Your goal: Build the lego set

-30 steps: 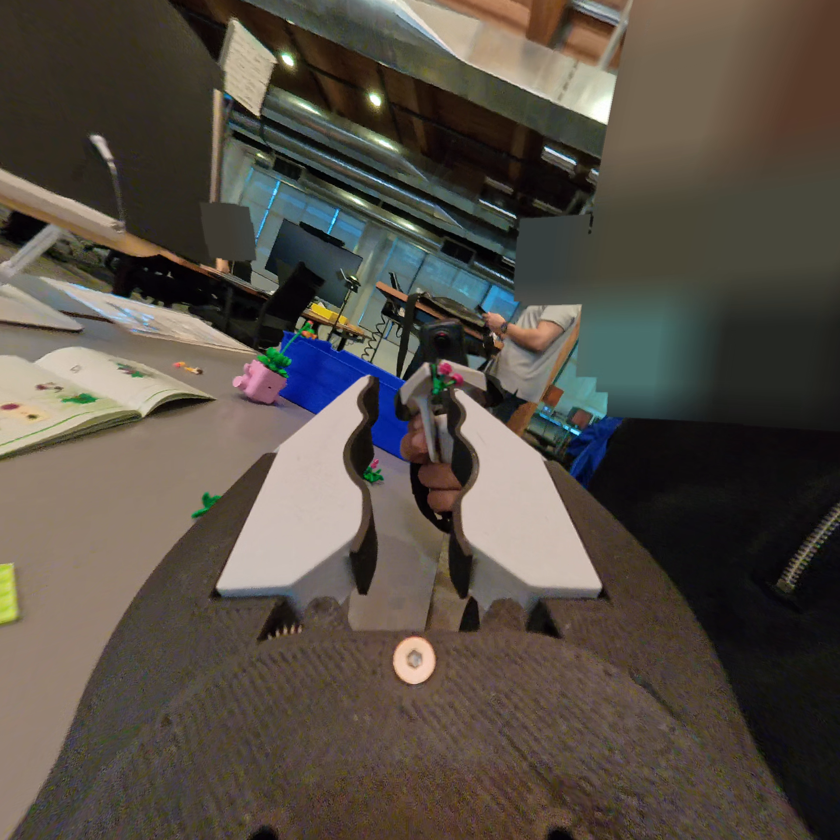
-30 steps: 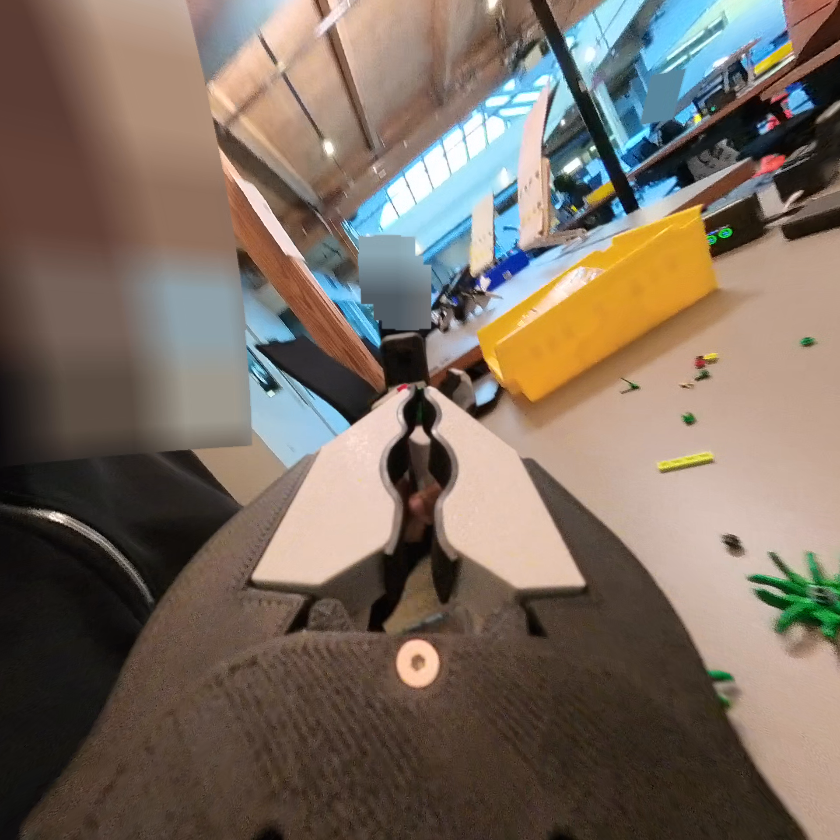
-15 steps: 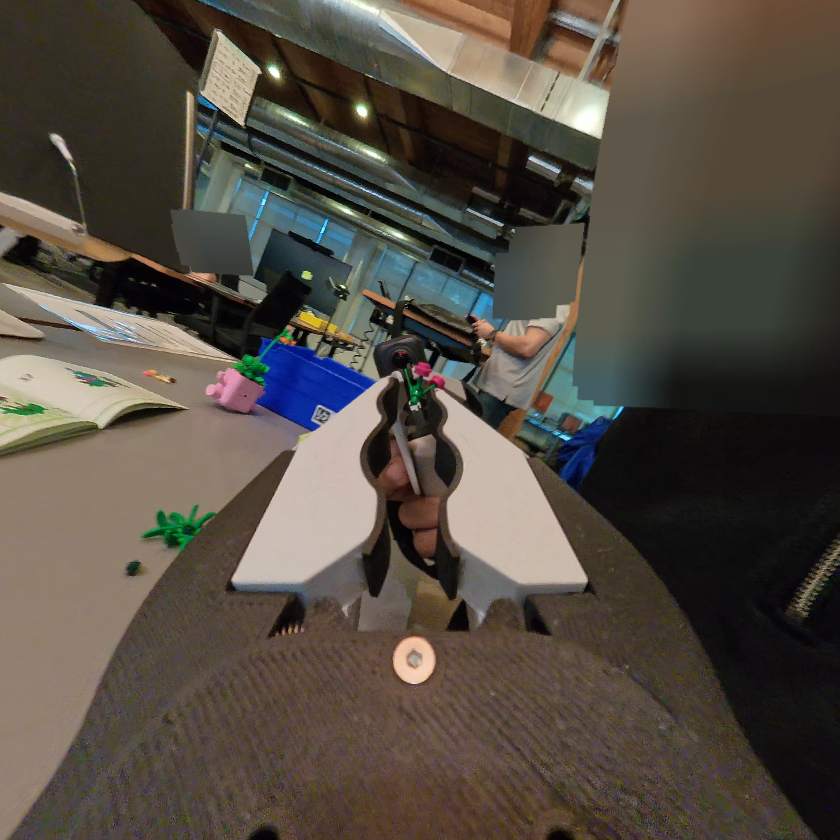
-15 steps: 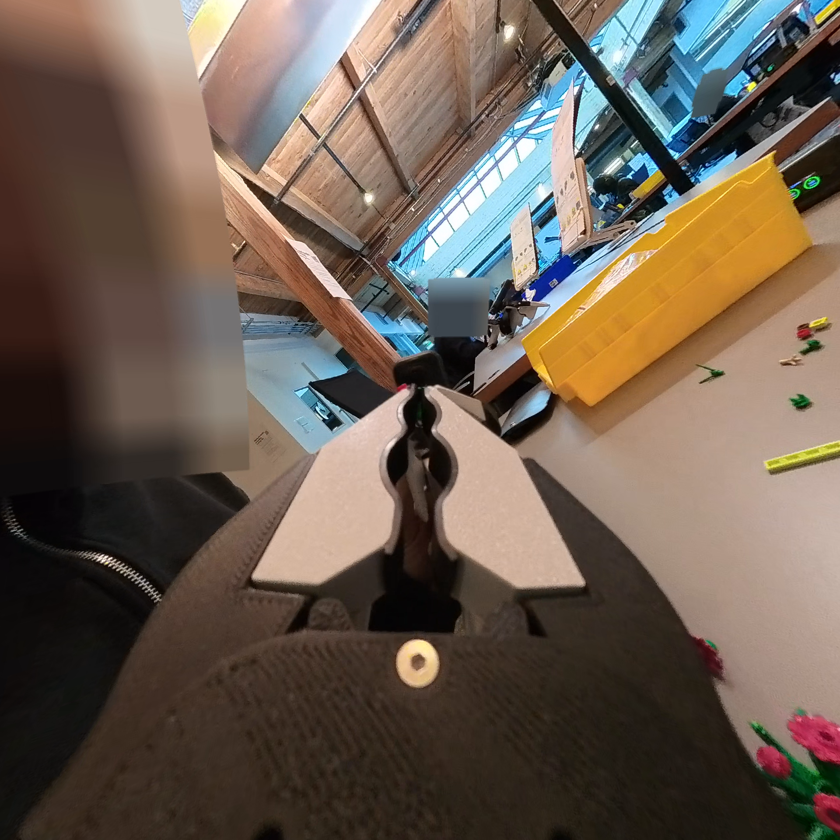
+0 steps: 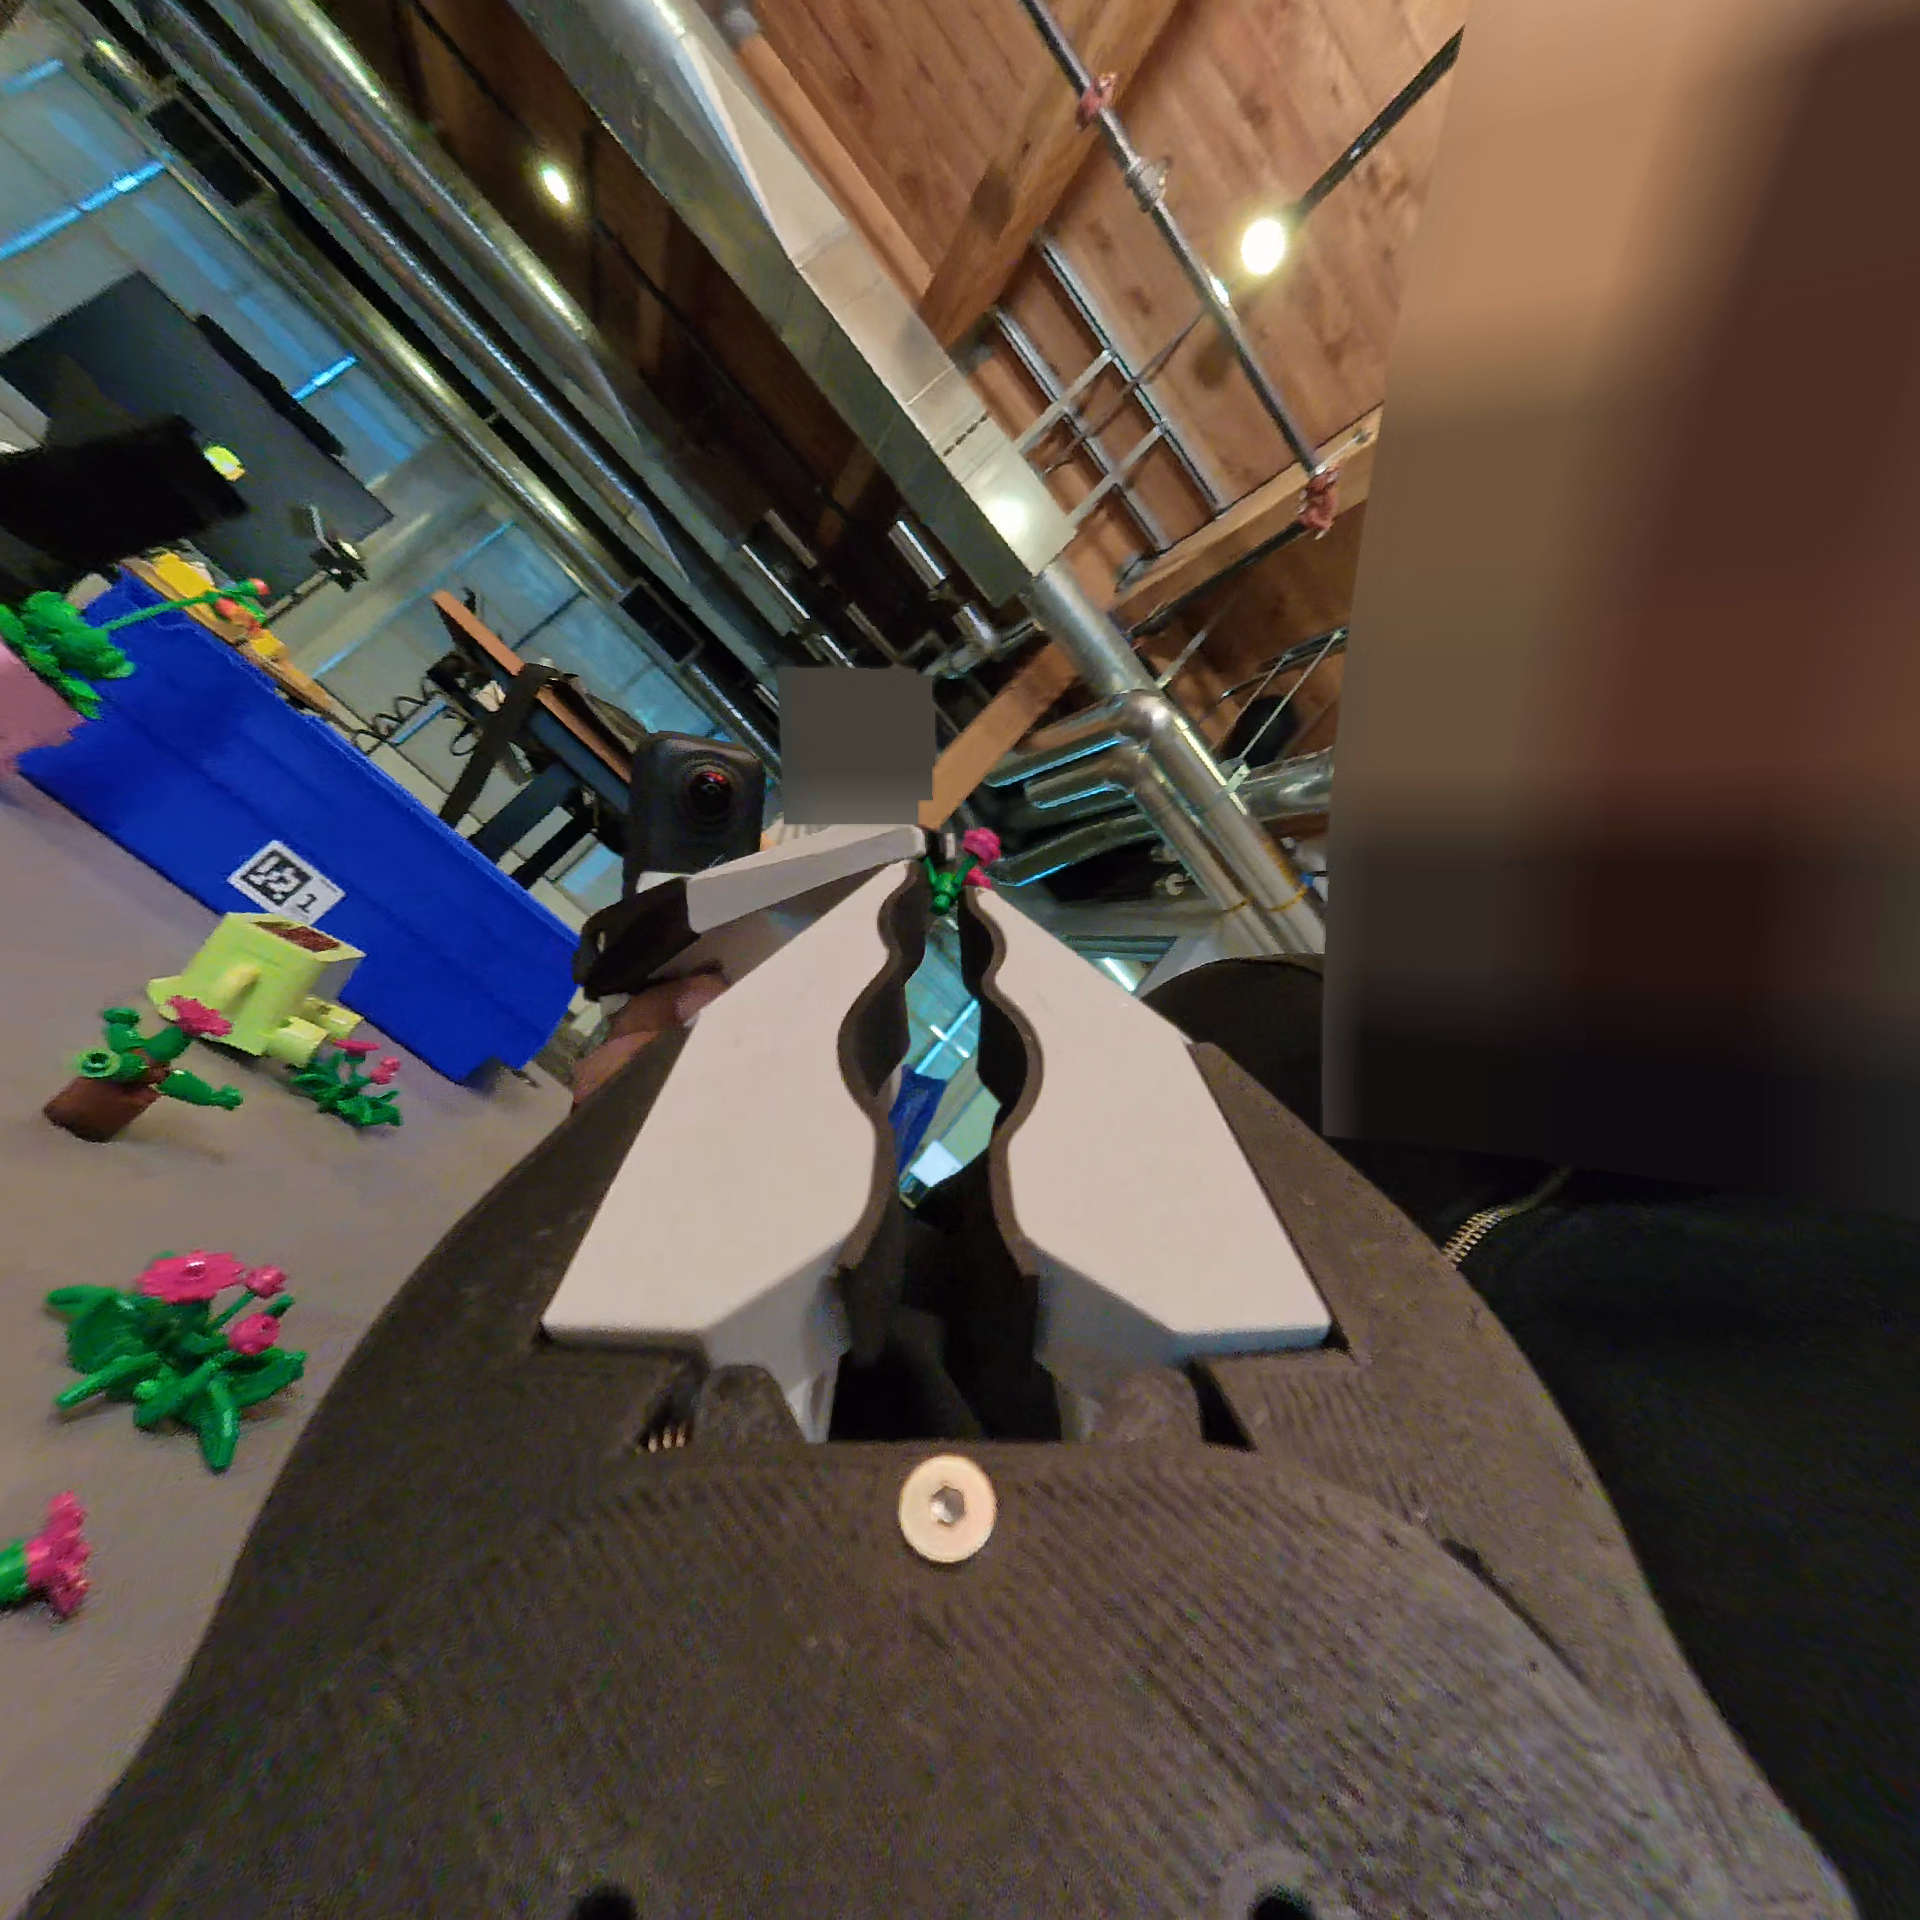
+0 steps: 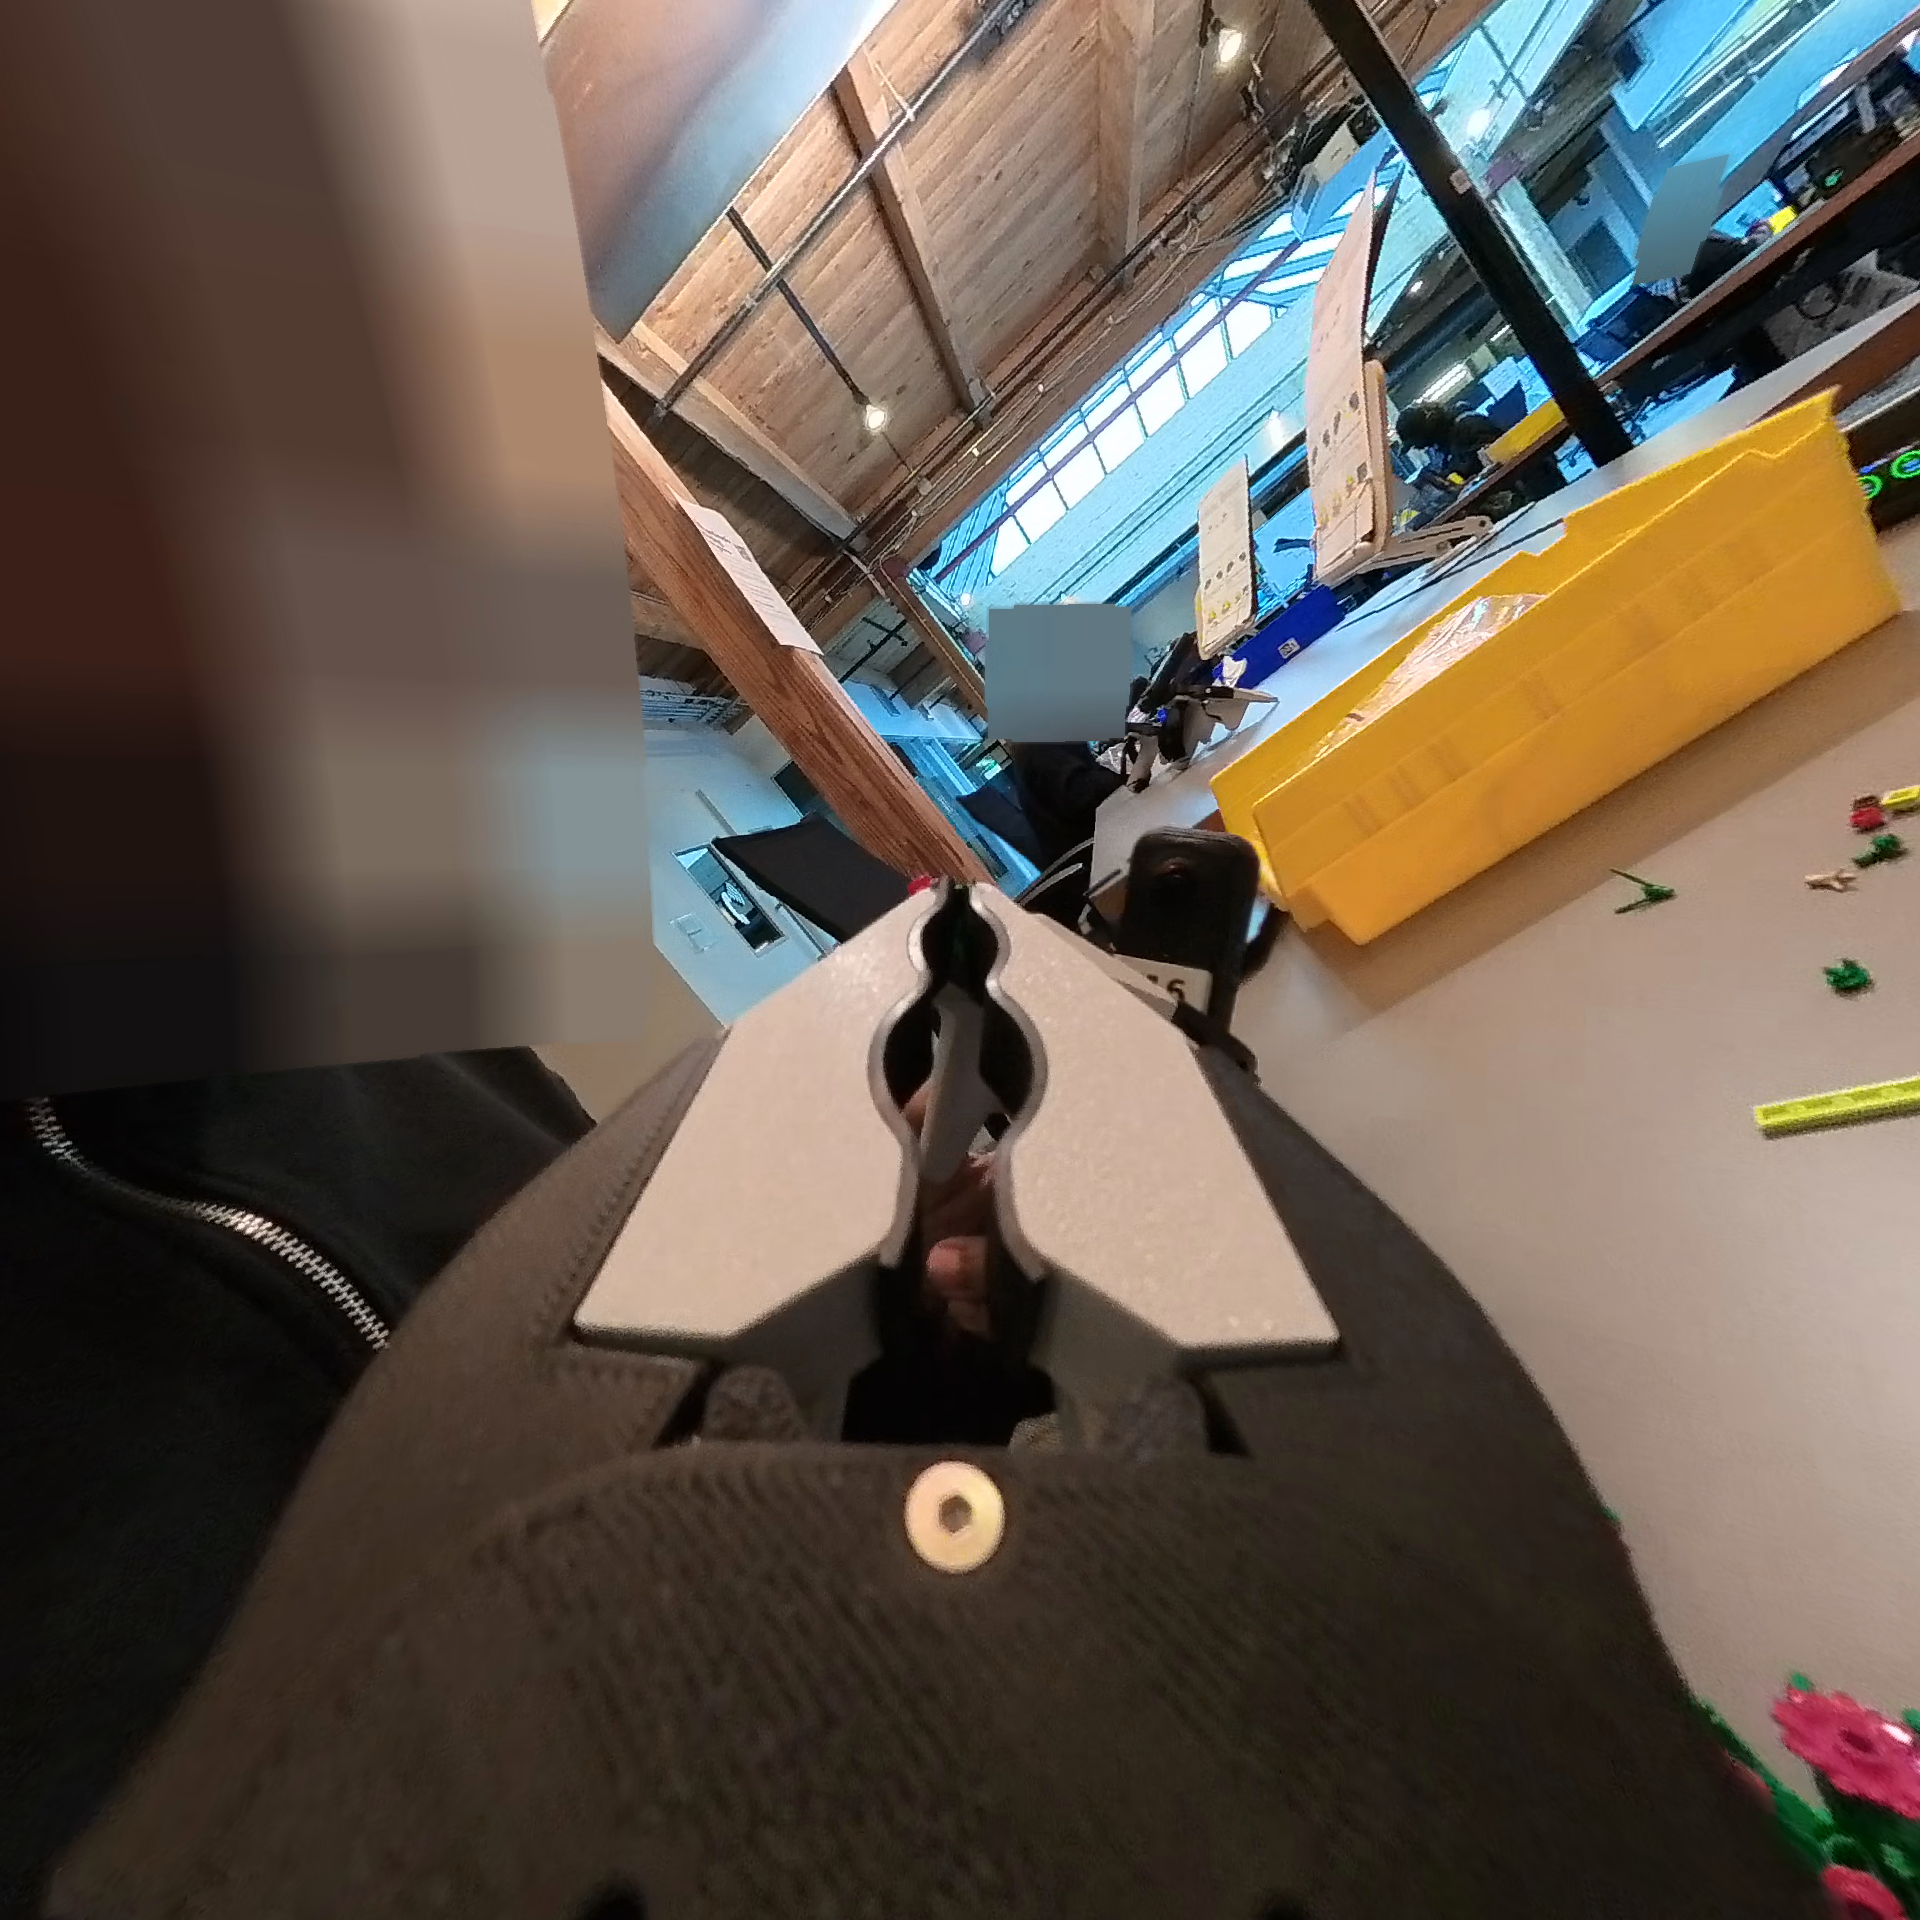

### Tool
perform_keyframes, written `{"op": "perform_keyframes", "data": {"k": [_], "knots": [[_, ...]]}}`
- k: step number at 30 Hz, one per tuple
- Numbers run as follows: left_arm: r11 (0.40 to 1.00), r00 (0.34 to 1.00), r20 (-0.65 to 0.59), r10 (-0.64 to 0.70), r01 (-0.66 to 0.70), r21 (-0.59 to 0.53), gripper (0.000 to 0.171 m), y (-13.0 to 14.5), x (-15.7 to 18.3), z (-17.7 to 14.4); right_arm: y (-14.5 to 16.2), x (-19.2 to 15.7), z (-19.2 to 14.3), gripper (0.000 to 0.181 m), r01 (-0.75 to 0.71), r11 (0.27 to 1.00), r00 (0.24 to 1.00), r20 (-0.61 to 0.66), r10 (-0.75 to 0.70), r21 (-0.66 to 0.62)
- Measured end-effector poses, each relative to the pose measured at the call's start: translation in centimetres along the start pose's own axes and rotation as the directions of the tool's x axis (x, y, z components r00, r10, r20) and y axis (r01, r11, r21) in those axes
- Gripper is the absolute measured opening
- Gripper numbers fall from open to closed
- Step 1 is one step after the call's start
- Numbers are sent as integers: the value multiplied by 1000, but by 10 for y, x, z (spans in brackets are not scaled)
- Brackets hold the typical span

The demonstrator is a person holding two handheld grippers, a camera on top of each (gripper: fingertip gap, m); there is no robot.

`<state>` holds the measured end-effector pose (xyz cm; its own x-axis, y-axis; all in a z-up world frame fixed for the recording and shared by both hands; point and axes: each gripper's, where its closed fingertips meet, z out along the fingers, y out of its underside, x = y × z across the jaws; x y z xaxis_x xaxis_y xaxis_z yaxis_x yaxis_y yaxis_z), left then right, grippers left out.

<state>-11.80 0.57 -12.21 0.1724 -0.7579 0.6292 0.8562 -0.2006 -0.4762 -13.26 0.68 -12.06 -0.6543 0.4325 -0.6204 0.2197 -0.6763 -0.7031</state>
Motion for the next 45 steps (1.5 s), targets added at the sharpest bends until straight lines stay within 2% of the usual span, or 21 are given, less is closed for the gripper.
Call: {"op": "perform_keyframes", "data": {"k": [8, 14, 18, 22, 24, 25, 27, 29, 31, 33, 36, 39, 45], "knots": [[994, 992, -70, -101, 104, 31, 5, -1, 1, -1, 1, -2, 1, 0, 141, 989, 989, -50, -142, -37], [992, 991, -58, -120, 123, 41, 3, -3, -1, -2, 1, 1, 1, 0, 273, 957, 952, -115, -283, -92], [997, 997, -12, -73, 74, 35, 3, -4, -2, -4, 1, 4, 1, 0, 320, 940, 931, -146, -336, -119], [999, 998, 61, 1, -4, 52, 3, -14, -5, -14, -13, 11, -8, 10, 338, 934, 912, -203, -356, -118], [997, 989, 135, 62, -67, 30, 3, -18, -9, -22, -14, 24, -15, 10, 332, 927, 892, -260, -369, -176], [995, 979, 178, 98, -101, 8, 2, -21, -12, -26, -9, 35, -19, 10, 320, 913, 873, -296, -388, -253], [983, 941, 284, 183, -176, -49, 3, -25, -18, -35, 13, 63, -32, 11, 268, 841, 811, -361, -460, -470], [964, 884, 385, 266, -238, -120, 2, -30, -26, -46, 40, 90, -50, 21, 167, 706, 746, -380, -547, -688], [945, 829, 452, 328, -279, -174, 3, -34, -30, -56, 62, 105, -63, 24, 94, 568, 718, -339, -607, -818], [933, 795, 488, 359, -291, -213, 3, -35, -34, -62, 77, 108, -63, 25, 75, 492, 734, -286, -616, -867], [922, 760, 524, 385, -290, -256, 3, -34, -40, -68, 91, 105, -60, 25, 47, 435, 779, -240, -579, -899], [913, 734, 546, 404, -292, -284, 3, -32, -46, -70, 95, 113, -66, 25, 17, 370, 756, -230, -612, -929], [918, 733, 554, 395, -295, -264, 3, -36, -46, -73, 99, 122, -73, 28, 8, 325, 685, -231, -691, -946]]}}
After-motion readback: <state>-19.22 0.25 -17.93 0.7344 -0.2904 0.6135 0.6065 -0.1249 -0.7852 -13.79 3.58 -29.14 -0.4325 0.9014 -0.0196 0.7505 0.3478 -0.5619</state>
